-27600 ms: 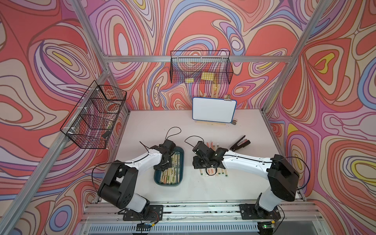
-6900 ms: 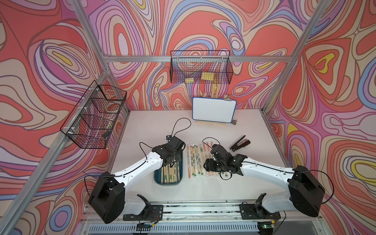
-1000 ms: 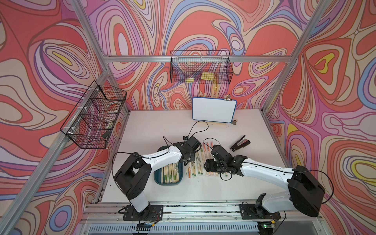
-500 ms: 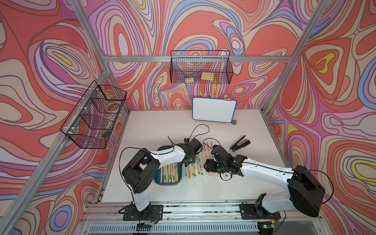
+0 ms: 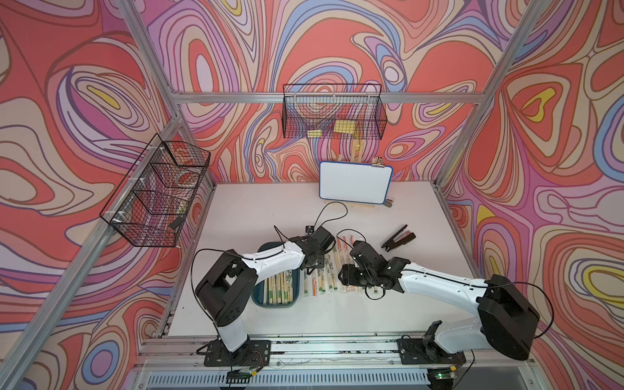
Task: Take the paired disposable chopsticks out of the storage box
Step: Place the paired disposable chopsticks at the center of the board, then adjust the storage box at the center of the board.
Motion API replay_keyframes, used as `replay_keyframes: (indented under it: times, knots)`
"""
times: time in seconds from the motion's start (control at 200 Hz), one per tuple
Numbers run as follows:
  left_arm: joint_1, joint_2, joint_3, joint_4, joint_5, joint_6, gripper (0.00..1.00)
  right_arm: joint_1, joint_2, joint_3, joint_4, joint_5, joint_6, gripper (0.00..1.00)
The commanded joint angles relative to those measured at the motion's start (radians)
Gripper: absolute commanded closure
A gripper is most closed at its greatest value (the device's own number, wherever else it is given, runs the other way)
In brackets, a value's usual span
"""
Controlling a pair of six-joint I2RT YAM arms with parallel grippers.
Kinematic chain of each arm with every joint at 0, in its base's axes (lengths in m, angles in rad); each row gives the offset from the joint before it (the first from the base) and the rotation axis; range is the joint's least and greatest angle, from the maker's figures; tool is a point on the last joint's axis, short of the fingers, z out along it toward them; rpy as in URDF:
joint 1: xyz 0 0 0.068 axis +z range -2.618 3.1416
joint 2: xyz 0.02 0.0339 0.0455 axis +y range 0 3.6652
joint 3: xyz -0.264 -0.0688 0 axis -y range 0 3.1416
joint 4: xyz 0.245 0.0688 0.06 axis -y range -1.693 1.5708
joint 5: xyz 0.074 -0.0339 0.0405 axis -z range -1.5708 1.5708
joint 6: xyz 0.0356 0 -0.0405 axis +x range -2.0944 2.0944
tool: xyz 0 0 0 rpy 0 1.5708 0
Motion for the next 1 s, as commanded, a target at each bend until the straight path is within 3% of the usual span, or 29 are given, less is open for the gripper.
replay_keyframes:
  times: [0.0,0.23,0.671,0.996]
  knots:
    - [0.0,-0.062,0.025,-0.046,-0.022,0.018,0.52,-0.001,-0.001,0.021,-0.01,-0.001,0.0,0.36]
    - [0.019,-0.162,-0.016,-0.096,-0.063,0.022,0.52,-0.001,0.013,0.041,-0.007,-0.012,0.0,0.36]
    - [0.194,-0.378,-0.258,-0.158,-0.067,0.019,0.54,0.106,0.188,0.178,0.055,-0.042,0.013,0.37]
    - [0.261,-0.36,-0.321,-0.155,-0.053,0.022,0.6,0.178,0.349,0.328,0.08,-0.068,0.016,0.37]
